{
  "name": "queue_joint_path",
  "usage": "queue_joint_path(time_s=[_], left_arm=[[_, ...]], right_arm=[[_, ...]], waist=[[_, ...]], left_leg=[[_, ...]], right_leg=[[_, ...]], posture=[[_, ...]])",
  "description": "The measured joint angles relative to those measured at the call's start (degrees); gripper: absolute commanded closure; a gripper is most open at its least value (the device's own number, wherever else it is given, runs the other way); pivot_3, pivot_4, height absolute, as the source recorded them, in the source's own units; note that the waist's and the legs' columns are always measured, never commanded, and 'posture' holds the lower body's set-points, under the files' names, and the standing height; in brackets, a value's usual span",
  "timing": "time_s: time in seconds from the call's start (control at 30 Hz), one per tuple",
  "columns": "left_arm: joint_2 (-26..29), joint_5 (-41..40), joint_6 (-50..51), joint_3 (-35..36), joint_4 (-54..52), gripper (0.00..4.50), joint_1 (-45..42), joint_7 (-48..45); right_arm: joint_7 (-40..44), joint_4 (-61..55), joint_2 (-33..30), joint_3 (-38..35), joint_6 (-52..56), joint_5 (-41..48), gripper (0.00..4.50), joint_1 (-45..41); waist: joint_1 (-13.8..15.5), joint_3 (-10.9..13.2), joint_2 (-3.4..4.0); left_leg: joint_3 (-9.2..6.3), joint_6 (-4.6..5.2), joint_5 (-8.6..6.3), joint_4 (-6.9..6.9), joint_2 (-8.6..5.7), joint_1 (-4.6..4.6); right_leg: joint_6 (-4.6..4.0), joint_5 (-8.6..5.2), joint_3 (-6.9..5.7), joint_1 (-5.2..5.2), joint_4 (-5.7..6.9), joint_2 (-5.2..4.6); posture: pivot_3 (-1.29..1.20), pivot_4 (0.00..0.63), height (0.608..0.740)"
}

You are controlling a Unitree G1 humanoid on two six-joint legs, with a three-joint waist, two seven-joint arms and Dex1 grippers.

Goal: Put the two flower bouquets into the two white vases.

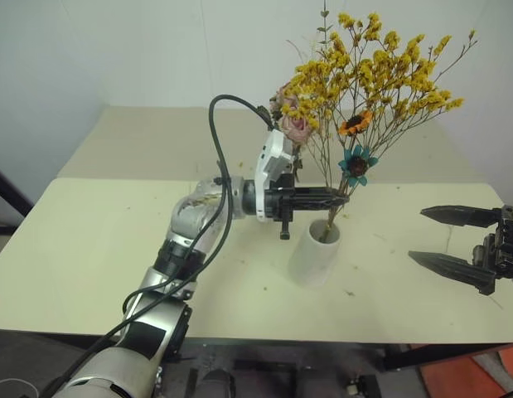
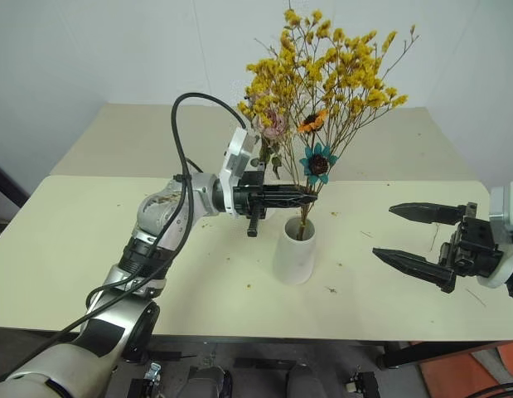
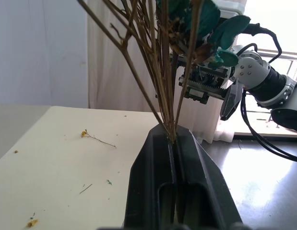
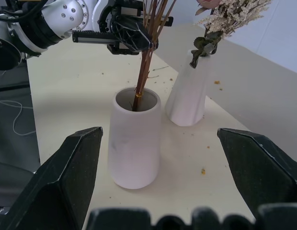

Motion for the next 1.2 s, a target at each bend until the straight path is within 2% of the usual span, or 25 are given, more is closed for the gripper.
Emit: queue_joint_path(time_s=[0.23,0.37,0.73,0.9,1.2], left_arm=[[0.54,0.66,0.07,-0.41,-0.98,4.47,2.15,-0.02],[1.27,0.65,0.32,-0.44,-2.22,3.6,2.77,0.0],[5.72,0.29,3.01,-0.39,-7.42,0.09,5.31,-0.83],[12.6,-1.54,5.27,0.51,-11.45,0.03,7.55,-2.66],[25.93,-4.94,7.79,7.35,-15.08,0.03,12.24,-6.78]], right_arm=[[-0.58,-0.66,0.0,0.0,0.0,0.19,0.0,0.01],[-1.04,-0.91,0.0,0.0,0.0,0.52,0.0,0.03],[-1.45,-1.18,0.0,0.09,0.0,0.55,0.0,-0.25],[-1.58,-1.16,0.0,0.16,0.0,0.54,0.0,-0.55],[-1.06,-0.53,-0.01,0.43,-0.02,0.37,0.0,-0.78]], waist=[[0.0,0.0,0.0],[0.0,0.0,0.0],[-0.07,-0.01,0.01],[-0.22,-0.02,0.03],[-0.11,-0.02,0.04]], left_leg=[[0.0,0.0,0.0,0.0,0.0,0.01],[0.0,0.0,0.0,0.0,0.0,0.0],[0.0,0.0,0.0,0.0,0.02,0.02],[0.0,0.0,0.0,0.0,0.05,0.06],[0.0,0.01,-0.01,-0.01,0.07,0.05]], right_leg=[[0.0,0.0,0.0,0.0,0.02,0.0],[0.0,0.0,0.0,0.0,0.0,0.0],[0.0,0.0,0.0,0.0,0.01,0.0],[0.0,0.0,0.0,0.01,0.04,0.02],[0.0,0.0,0.0,0.01,0.01,0.02]], posture=[[0.0,0.15,0.74],[0.0,0.15,0.74],[0.0,0.15,0.74],[0.0,0.15,0.74],[0.0,0.15,0.74]])
